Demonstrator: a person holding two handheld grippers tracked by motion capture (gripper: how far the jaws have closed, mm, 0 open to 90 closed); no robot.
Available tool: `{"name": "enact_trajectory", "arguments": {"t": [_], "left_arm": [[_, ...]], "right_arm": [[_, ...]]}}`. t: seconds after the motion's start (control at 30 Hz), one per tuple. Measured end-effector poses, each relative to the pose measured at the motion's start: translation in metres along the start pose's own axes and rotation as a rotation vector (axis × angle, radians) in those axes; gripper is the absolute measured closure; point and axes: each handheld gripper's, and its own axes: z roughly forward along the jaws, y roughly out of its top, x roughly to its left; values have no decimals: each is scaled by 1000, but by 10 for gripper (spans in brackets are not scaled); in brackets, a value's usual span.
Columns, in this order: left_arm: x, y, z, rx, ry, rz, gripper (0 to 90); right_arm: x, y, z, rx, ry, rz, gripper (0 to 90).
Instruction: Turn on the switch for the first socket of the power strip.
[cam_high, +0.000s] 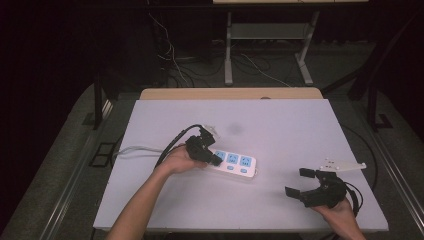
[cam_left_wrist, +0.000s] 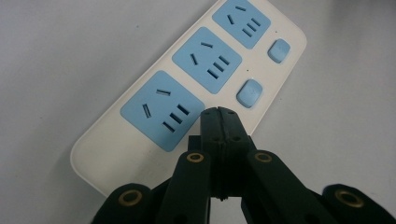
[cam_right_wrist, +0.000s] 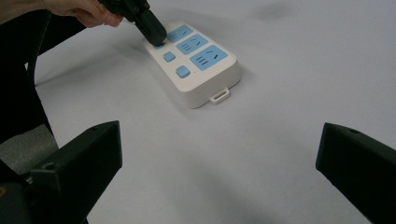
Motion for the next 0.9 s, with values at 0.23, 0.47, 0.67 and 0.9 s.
{"name": "enact_trajectory", "arguments": {"t": [0.23,0.47,0.67,0.9], "left_arm": [[-3,1,1,12,24,8,900],[-6,2,1,20,44,19,898],[-8,1,2,14,42,22,898],[-14,3,1,27,59,53,897]], "right_arm": [[-1,0,-2,-10,-5,2,0],[-1,1,-4,-18,-8,0,0],[-2,1,-4,-18,-9,1,0],[-3,1,-4,-19,-11,8,0]]}}
